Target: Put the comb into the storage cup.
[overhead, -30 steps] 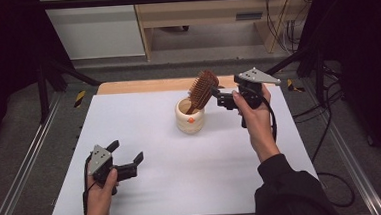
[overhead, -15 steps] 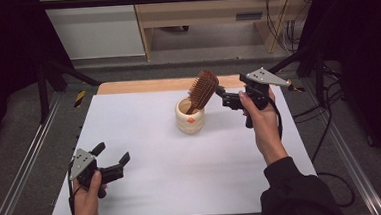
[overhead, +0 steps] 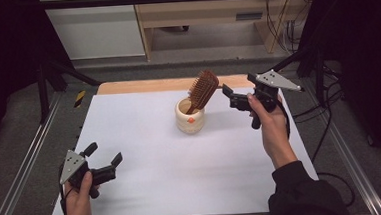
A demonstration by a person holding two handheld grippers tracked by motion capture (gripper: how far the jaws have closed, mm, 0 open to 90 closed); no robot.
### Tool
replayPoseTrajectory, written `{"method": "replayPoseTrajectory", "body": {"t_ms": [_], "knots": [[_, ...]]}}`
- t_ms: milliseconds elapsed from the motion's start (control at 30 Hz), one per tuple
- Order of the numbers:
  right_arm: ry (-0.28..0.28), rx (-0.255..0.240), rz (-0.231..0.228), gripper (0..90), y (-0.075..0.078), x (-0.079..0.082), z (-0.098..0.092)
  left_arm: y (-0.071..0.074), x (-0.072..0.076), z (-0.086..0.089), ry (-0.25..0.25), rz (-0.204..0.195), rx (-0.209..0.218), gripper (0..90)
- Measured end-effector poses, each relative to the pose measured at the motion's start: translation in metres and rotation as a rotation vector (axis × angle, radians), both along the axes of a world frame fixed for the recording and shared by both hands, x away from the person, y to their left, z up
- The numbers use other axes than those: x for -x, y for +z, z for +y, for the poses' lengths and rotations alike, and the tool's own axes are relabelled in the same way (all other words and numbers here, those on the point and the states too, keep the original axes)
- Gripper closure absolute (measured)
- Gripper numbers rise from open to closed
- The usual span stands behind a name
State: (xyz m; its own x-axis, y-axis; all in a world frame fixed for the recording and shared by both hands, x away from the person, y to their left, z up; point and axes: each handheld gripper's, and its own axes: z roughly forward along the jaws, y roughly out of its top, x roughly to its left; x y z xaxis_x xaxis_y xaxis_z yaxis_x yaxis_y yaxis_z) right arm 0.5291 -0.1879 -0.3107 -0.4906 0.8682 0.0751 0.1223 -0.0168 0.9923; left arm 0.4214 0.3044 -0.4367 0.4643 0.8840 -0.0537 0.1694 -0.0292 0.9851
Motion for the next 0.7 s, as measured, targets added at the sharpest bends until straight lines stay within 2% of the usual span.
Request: {"method": "replayPoseTrajectory", "body": {"t_ms": [167, 700], "knots": [[-0.012, -0.007, -0.005, 4.3, 0.000, 0.005, -0.010, 0.002, 0.005, 0.009, 0.017, -0.022, 0.019, 2.0], [-0.035, -0.024, -0.008, 4.2, -0.007, 0.026, -0.033, 0.001, 0.014, 0.022, 0.019, -0.023, 0.039, 2.0]]}}
